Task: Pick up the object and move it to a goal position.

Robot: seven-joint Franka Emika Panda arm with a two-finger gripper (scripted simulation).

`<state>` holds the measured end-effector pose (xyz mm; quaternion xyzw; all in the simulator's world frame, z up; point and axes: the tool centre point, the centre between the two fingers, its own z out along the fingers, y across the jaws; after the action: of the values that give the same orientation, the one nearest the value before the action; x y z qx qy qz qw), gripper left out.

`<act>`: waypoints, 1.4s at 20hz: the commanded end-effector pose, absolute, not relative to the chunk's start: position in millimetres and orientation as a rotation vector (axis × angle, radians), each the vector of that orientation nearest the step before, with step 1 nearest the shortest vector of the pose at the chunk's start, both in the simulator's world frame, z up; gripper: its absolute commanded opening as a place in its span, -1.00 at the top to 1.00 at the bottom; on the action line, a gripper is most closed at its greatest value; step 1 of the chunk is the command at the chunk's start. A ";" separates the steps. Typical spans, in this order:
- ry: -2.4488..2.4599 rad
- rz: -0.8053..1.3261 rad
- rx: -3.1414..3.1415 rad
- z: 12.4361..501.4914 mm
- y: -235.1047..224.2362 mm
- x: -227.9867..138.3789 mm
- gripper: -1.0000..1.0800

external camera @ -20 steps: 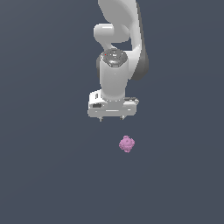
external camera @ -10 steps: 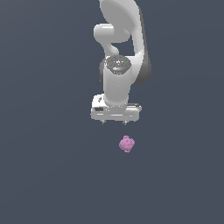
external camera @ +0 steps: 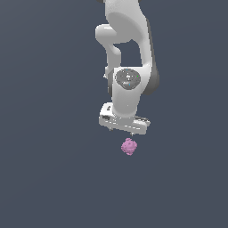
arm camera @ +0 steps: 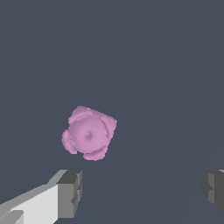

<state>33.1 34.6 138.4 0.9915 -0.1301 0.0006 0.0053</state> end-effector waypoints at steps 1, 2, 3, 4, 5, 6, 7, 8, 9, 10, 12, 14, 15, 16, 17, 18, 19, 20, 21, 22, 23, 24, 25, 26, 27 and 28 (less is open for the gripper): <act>-0.503 0.002 3.093 130.9 41.4 38.6 -0.92; -0.540 0.002 3.087 128.0 44.2 40.7 -0.92; -0.578 0.002 3.081 125.0 46.9 42.7 -0.92; -0.615 0.002 3.075 121.9 49.7 44.7 -0.92; -0.651 0.001 3.068 118.9 52.4 46.7 -0.92; -0.686 0.001 3.061 116.0 55.1 48.5 -0.92; -0.719 0.001 3.054 113.2 57.6 50.2 -0.92; -0.750 0.001 3.047 110.5 60.0 51.7 -0.92; -0.779 0.001 3.040 108.0 62.2 53.2 -0.92; -0.806 0.001 3.034 105.7 64.4 54.5 -0.92; -0.855 0.001 3.021 101.4 68.2 56.8 -0.92; -0.895 0.000 3.010 97.8 71.4 58.7 -0.92; -0.913 0.000 3.005 96.2 72.9 59.5 -0.92; -0.929 0.000 3.000 94.8 74.1 60.2 -0.92; -0.942 0.000 2.996 93.6 75.2 60.9 -0.92; -0.954 0.000 2.993 92.5 76.2 61.4 -0.92; -0.964 0.000 2.990 91.6 77.0 61.8 -0.92; -0.972 0.000 2.987 90.8 77.7 62.2 -0.92; -0.979 0.000 2.985 90.2 78.2 62.5 -0.92; -0.983 0.000 2.984 89.8 78.6 62.7 -0.92; -0.986 0.000 2.983 89.6 78.8 62.8 -0.92; -0.987 0.000 2.982 89.5 78.8 62.8 -0.92; -0.981 -0.001 2.984 89.8 78.7 62.4 -0.92; -0.981 -0.001 2.984 89.3 78.7 62.4 -0.92; -0.981 -0.001 2.984 88.2 78.8 62.4 -0.92; -0.981 -0.001 2.984 86.2 78.9 62.4 -0.92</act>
<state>62.6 78.9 88.4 0.9500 -0.3121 0.0001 -0.0001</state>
